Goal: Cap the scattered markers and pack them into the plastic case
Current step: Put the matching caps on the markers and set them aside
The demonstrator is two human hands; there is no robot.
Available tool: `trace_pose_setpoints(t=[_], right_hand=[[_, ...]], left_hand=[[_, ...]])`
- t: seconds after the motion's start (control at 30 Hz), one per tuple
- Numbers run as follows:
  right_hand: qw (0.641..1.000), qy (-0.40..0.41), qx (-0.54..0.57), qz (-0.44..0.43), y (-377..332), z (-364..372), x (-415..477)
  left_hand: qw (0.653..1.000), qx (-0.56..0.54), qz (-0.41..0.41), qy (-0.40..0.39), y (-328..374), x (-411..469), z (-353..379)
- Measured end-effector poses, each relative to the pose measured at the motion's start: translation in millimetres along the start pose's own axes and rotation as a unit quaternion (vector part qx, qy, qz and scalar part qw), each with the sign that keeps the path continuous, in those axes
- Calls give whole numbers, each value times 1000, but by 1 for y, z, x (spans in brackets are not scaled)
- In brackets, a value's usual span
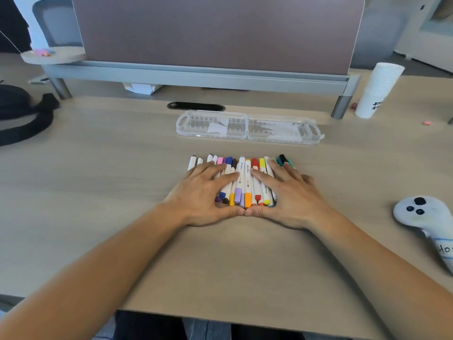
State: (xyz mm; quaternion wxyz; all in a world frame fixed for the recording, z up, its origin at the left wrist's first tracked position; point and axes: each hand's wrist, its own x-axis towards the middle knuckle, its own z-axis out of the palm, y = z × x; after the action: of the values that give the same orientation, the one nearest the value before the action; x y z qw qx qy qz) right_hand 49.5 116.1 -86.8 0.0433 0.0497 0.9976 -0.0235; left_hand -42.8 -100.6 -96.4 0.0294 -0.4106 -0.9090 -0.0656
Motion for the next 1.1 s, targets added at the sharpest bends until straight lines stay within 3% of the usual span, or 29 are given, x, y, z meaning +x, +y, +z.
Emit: trace_pose_setpoints(t=[0.3,0.5,0.6,0.87,1.03,1.1], right_hand=[[999,10,3,50,-6,-5,13],[999,18,-7,29,-10,-8,13],[1000,3,-14,2,-10,-4,11],[997,-44,-28,53,-10,-5,7],[997,-48,-47,35,-7,-5,13],[998,-52,-43,17,-5,-5,13]], left_hand=[[999,-12,49,-15,-16,22,0],[999,-9,38,-38,-18,20,0],[999,3,25,-45,-21,22,-3],[993,25,35,-112,-30,12,-9],[994,62,76,-48,-26,14,-4],[993,50,88,-61,-20,15,-3]])
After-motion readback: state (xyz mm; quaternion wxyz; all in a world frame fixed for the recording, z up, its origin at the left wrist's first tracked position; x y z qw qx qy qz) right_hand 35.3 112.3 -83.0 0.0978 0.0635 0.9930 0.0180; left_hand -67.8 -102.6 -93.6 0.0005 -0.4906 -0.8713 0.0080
